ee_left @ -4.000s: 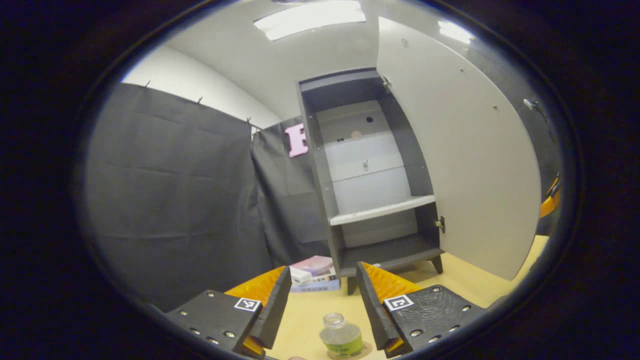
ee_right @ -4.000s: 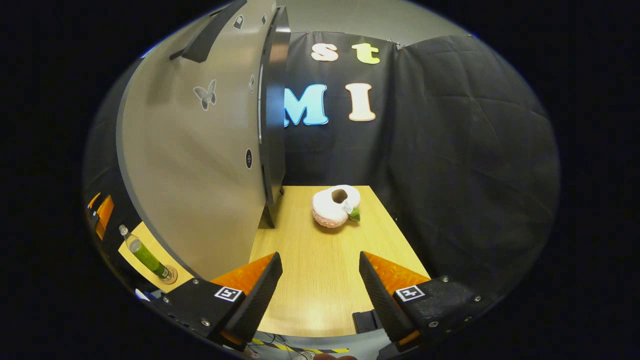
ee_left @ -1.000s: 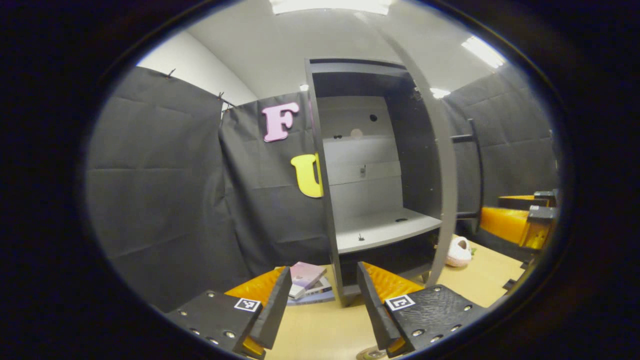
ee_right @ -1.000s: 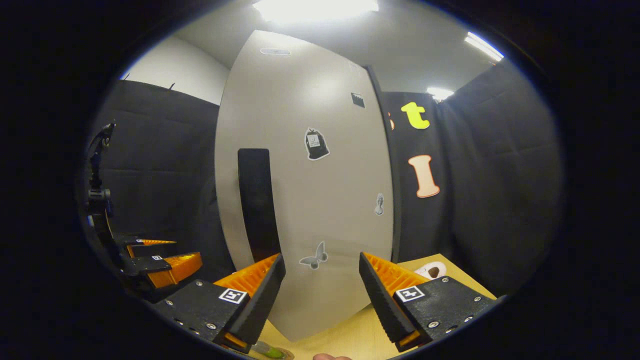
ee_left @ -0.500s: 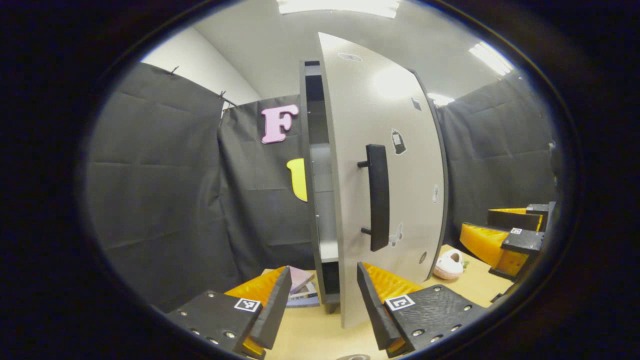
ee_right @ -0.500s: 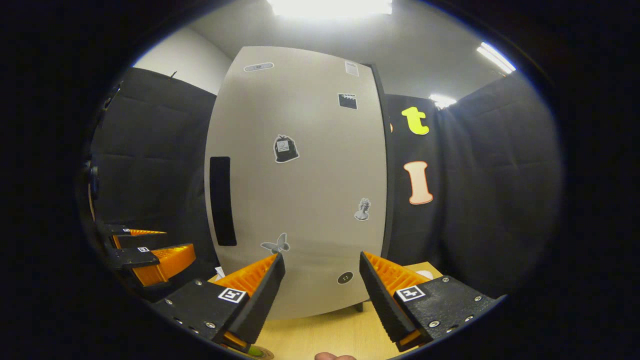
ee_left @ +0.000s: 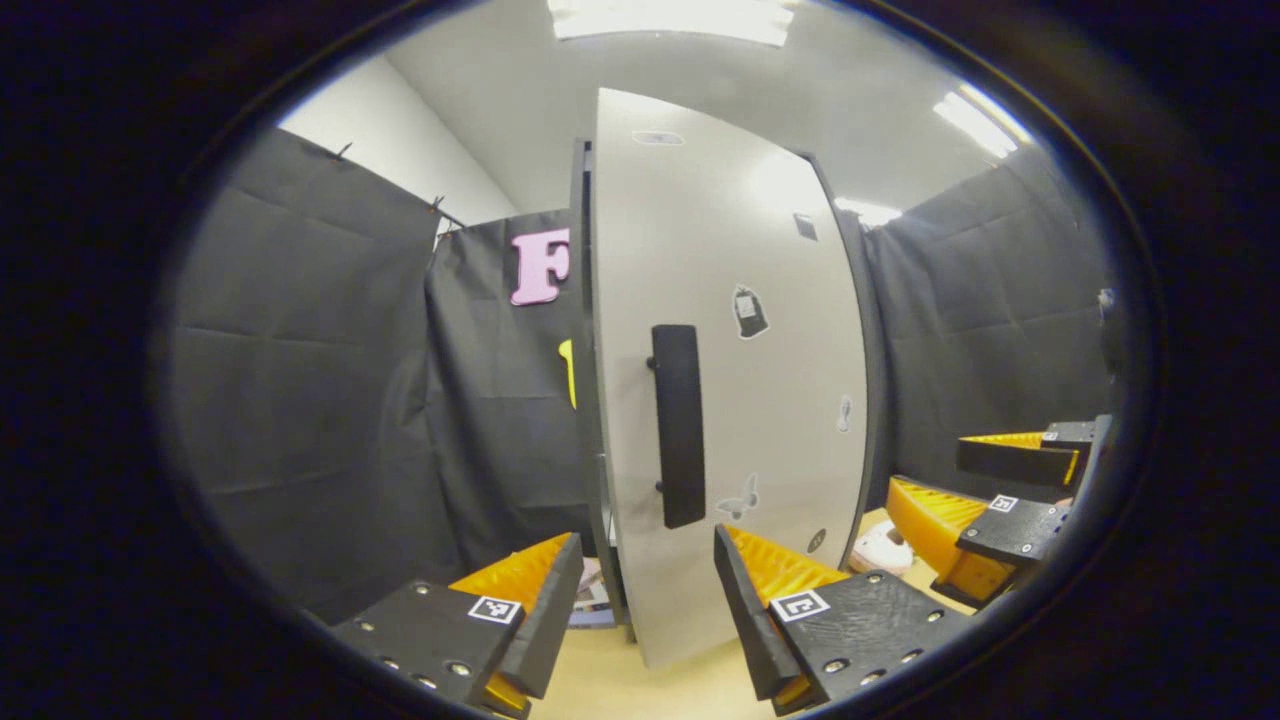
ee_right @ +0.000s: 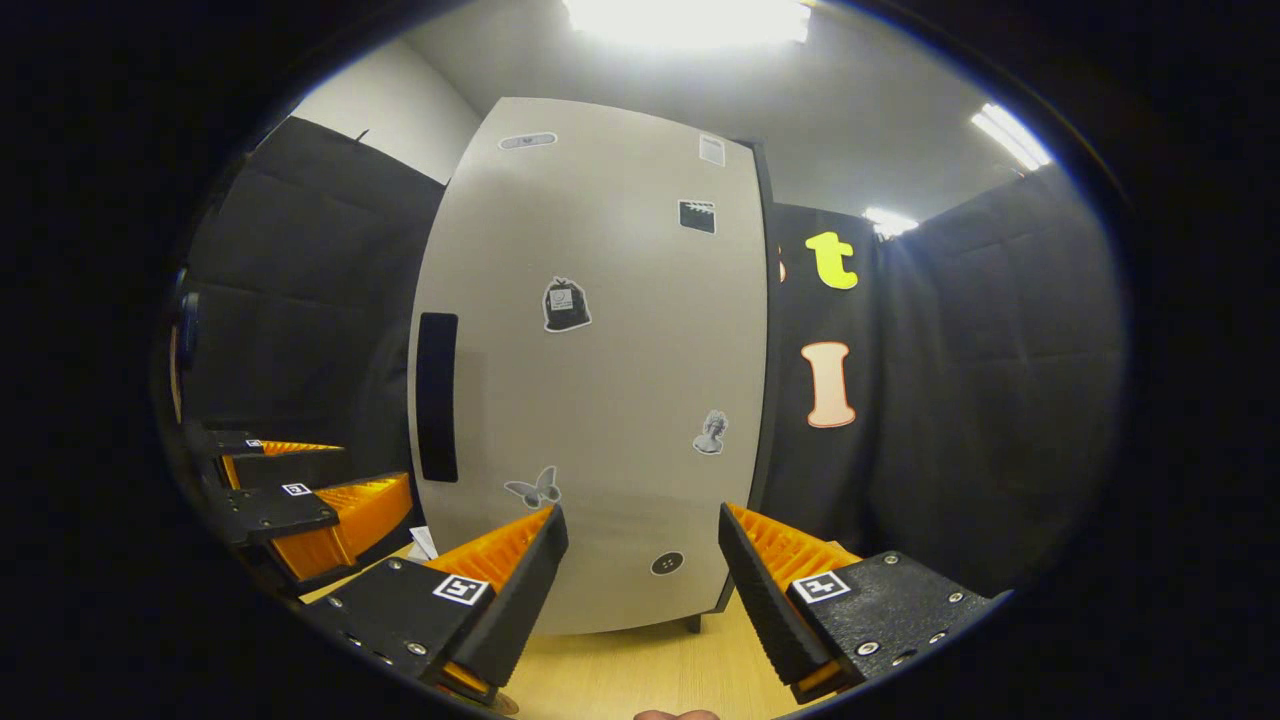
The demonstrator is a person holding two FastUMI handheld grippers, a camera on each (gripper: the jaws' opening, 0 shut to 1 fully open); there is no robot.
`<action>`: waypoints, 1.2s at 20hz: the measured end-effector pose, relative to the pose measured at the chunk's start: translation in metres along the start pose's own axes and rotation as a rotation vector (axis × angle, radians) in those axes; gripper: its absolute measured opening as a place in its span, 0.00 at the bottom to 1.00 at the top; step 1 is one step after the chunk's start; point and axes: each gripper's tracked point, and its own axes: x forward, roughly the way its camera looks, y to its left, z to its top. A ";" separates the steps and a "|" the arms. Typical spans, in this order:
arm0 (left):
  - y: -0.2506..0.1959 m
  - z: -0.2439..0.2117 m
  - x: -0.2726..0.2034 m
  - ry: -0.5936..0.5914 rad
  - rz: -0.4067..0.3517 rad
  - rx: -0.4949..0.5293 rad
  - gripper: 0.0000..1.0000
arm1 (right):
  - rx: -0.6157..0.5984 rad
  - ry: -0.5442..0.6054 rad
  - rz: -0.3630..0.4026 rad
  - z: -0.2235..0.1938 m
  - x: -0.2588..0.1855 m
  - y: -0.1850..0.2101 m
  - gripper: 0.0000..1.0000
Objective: Open the cabinet door with the right hand, grasp the bottle in the cabinet with the left hand and place it on the coaster, then close the cabinet door with the right hand.
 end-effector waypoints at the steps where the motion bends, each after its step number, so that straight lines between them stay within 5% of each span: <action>1: -0.002 -0.001 0.000 0.002 0.003 0.008 0.79 | 0.014 0.004 -0.004 -0.001 0.000 -0.001 0.94; 6: -0.017 0.005 -0.002 -0.033 -0.052 -0.084 0.70 | 0.042 0.010 -0.005 -0.002 0.002 -0.003 0.94; 11: -0.027 0.013 -0.008 -0.067 -0.073 -0.096 0.80 | 0.027 0.022 -0.004 -0.005 0.002 -0.003 0.94; 17: -0.025 0.023 -0.013 -0.103 -0.080 -0.079 0.80 | 0.029 0.013 -0.002 -0.002 0.001 0.000 0.94; 18: -0.026 0.023 -0.013 -0.098 -0.077 -0.064 0.70 | 0.025 0.016 -0.004 -0.002 0.002 0.000 0.94; 24: -0.029 0.023 -0.017 -0.077 -0.083 -0.039 0.80 | 0.035 0.021 -0.006 -0.003 0.003 0.002 0.94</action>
